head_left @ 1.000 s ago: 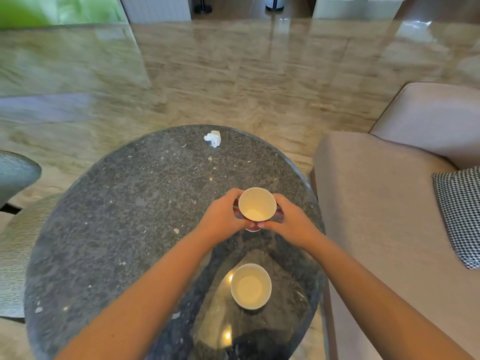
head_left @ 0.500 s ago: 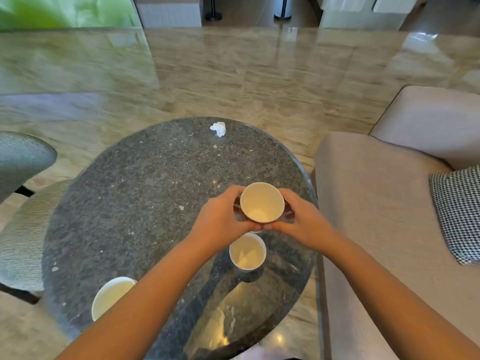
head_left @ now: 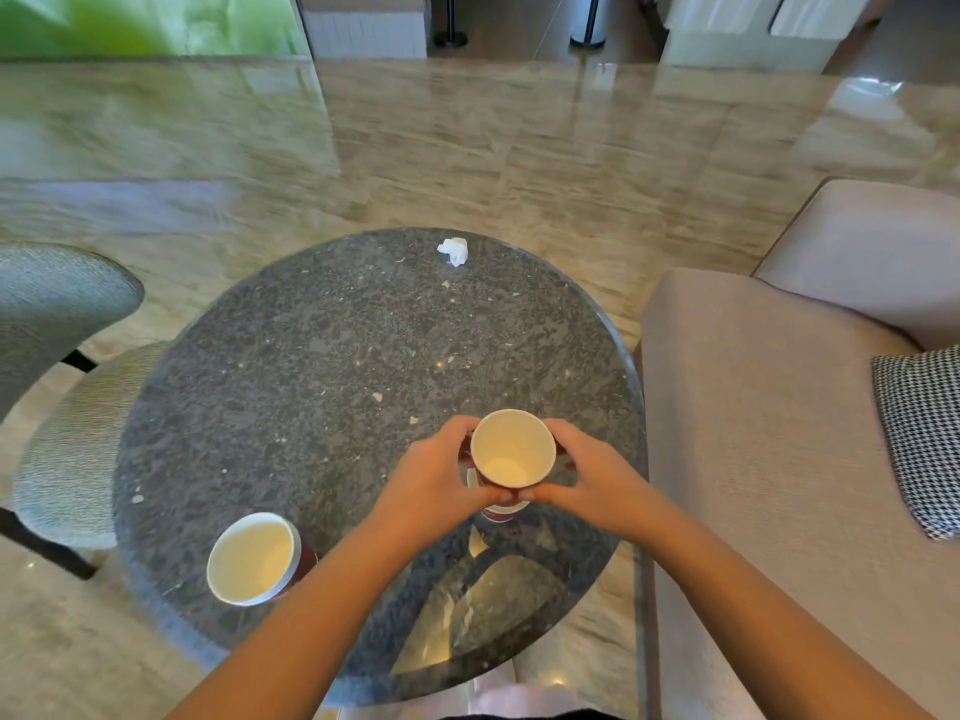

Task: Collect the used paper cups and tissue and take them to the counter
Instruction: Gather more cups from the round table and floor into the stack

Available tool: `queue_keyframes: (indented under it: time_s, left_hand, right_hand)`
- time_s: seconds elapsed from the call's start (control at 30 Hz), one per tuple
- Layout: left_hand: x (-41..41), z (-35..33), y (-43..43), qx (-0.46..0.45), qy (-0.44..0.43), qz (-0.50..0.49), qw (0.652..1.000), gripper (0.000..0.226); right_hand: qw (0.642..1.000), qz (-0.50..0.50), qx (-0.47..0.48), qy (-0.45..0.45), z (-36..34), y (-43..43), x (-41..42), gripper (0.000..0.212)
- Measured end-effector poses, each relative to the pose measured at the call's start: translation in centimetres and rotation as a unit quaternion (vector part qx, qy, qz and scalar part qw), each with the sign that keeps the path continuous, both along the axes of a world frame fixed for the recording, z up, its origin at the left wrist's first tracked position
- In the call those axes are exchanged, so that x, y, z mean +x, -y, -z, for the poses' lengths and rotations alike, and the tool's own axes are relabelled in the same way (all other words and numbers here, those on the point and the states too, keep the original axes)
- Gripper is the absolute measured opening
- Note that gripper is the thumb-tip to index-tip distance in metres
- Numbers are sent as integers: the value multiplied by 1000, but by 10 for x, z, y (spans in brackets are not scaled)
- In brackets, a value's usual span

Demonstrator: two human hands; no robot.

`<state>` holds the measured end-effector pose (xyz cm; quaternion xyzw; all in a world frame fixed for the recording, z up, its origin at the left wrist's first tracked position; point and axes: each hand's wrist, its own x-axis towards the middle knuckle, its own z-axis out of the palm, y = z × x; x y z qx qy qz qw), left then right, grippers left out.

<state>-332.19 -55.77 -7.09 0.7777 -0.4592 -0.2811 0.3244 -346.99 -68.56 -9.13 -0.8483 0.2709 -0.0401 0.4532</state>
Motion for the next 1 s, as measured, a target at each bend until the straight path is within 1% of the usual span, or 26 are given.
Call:
queue_keyframes:
  time_s: [0.13,0.27,0.33,0.43,0.47,0.53,0.57,0.6,0.8,0.9,0.93,1.0]
  left_hand:
    - [-1,21,0,19,0,-5,1000,65]
    - [-4,38,1,37,51,-3,998,67]
    - [-5,44,0,55,83,8,995,71]
    - [-3,52,-1,90,90,18,992,80]
    - [-3,54,-2,105,93,25,990,85]
    - [-3,58,-2,128,98,41,986,95]
    - [-3,59,-2,132,94,46,986,98]
    - [-3,60,-2,132,88,47,986,99]
    - [-4,63,-1,138,60,45,988,93]
    - [-5,64,2,146,63,46,986,91]
    - [-5,64,3,144,53,44,987,88]
    - [-6,66,5,124,5,34,992,78]
  right_hand:
    - [1000,11,10,-7,19,-4,2,64]
    - [999,16,20,-25,35,-6,4,62]
    - [999,13,23,-36,41,-7,5,62]
    - [998,0,36,-51,45,-8,6,64]
    - [997,-12,39,-63,46,-9,6,73]
    - [994,-21,44,-96,49,-10,7,105]
    - [993,-18,46,-107,50,-10,8,114]
    - [993,-14,48,-108,50,-10,8,117]
    - [993,-12,47,-106,54,-10,9,103]
    - [993,-11,68,-92,54,-9,10,97]
    - [993,-7,81,-85,55,-9,10,92]
    - [993,1,92,-76,55,-9,8,76]
